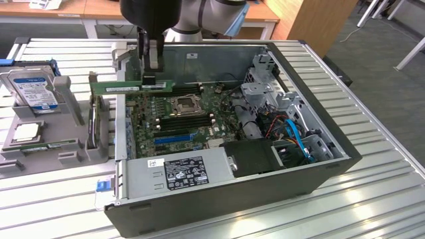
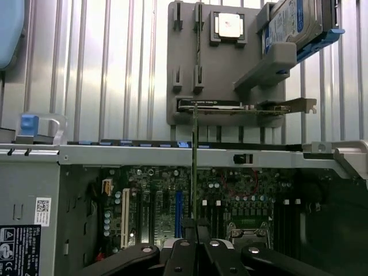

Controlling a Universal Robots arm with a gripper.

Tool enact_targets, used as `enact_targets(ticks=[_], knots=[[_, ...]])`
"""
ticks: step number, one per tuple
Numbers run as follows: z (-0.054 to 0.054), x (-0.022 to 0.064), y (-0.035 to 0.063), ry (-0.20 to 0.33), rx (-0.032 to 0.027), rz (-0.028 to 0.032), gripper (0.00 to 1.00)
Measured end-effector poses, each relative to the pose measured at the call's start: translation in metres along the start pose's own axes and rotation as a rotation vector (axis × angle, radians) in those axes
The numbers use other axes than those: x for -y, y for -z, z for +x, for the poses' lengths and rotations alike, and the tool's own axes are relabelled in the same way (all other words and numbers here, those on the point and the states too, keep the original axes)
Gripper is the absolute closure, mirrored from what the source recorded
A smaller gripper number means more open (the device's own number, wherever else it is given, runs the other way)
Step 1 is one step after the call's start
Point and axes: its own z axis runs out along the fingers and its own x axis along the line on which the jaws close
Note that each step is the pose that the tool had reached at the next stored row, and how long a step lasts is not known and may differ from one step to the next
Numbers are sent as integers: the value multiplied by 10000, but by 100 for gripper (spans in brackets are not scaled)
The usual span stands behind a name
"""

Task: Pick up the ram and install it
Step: 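Pick up the ram and move it above insertion slot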

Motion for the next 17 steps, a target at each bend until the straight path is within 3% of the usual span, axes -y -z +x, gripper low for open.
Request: enact_targets(ticks=[17], knots=[[0,327,26,-6,1,-54,89]])
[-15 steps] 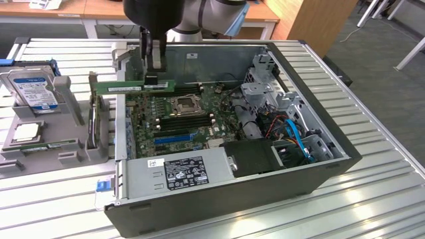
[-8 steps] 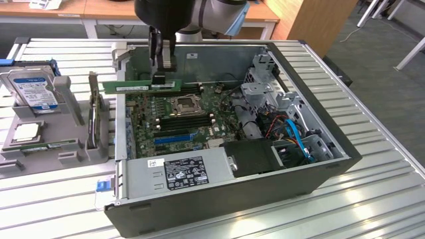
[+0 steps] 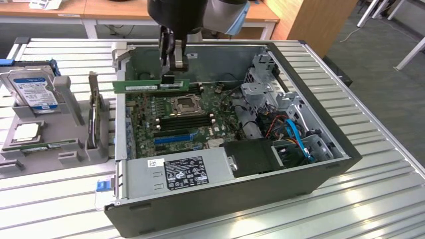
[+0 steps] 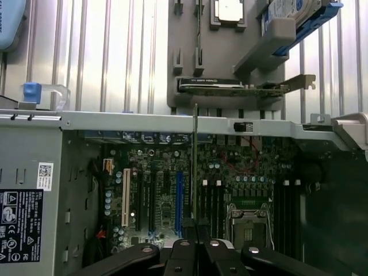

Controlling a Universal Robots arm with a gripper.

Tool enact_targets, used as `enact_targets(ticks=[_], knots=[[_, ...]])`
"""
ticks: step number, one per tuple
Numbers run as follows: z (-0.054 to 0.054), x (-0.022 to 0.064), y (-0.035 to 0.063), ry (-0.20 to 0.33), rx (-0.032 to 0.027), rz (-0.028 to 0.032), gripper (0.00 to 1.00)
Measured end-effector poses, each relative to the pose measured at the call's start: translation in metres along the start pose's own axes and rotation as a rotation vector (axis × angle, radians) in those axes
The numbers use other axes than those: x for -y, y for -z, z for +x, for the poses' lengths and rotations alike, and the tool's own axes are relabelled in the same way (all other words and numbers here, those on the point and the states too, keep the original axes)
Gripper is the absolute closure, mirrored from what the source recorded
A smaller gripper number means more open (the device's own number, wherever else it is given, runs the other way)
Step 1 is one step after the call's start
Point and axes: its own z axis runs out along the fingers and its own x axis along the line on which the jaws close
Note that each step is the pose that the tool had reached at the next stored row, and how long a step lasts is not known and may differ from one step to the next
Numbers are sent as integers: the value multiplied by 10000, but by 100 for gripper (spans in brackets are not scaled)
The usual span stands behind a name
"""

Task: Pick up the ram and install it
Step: 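Pick up the ram and move it above insertion slot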

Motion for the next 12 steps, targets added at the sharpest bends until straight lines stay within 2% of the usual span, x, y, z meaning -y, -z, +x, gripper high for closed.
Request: enact_targets(ticks=[5,12], knots=[[0,115,10,0,0,-15,89],[0,228,20,-2,0,-24,89]])
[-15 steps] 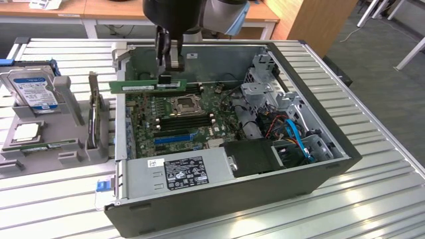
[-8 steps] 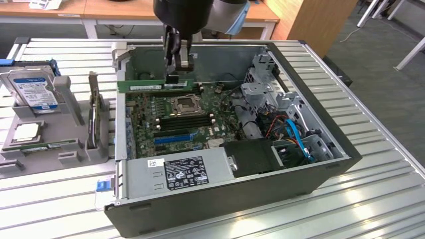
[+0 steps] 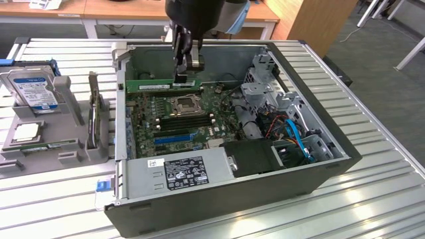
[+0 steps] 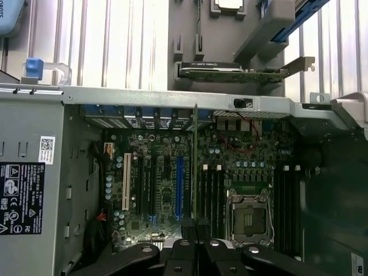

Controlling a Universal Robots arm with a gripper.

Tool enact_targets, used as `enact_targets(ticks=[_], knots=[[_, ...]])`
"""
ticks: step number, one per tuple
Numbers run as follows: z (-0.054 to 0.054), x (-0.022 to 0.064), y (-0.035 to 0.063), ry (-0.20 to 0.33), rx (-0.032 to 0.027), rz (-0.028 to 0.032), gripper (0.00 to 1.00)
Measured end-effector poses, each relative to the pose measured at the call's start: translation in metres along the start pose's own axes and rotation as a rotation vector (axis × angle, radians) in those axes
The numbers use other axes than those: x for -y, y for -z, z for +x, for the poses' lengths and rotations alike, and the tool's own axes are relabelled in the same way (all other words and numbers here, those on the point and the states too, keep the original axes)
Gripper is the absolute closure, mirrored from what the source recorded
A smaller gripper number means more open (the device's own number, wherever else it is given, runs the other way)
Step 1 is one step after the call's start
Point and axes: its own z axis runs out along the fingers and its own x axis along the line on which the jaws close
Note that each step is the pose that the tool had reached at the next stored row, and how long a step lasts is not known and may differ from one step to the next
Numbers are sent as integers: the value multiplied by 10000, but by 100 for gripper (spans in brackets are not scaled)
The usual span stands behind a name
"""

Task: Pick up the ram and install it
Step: 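Pick up the ram and move it above insertion slot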

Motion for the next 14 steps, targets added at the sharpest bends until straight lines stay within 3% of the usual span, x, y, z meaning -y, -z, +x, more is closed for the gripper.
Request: enact_targets(ticks=[14], knots=[[0,225,20,-1,0,-19,89]])
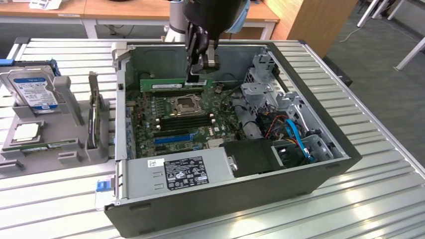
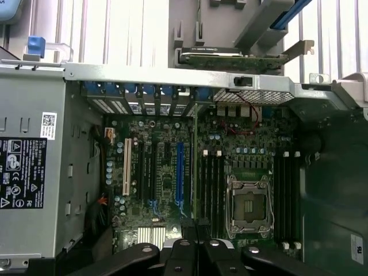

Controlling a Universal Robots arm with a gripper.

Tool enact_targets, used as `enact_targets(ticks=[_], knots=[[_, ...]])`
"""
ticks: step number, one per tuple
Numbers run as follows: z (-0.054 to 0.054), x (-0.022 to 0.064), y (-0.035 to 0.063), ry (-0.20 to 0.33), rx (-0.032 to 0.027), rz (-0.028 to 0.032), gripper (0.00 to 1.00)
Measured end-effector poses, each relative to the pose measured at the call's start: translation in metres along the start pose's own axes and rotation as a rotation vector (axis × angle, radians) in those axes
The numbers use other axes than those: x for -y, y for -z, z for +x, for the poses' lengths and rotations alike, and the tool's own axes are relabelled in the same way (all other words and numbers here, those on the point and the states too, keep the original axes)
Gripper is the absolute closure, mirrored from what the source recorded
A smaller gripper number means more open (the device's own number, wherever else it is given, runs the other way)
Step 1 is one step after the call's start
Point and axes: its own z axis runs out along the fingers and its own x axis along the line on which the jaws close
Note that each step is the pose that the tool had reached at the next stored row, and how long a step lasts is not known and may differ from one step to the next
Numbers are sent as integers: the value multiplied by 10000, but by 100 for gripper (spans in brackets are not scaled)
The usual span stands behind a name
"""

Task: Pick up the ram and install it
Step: 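Pick up the ram and move it above insertion slot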

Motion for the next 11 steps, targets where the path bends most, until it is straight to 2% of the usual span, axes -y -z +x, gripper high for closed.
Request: enact_targets(ticks=[10,11], knots=[[-1,2,0,0,0,0,89],[-1,1,0,2,1,17,89]])
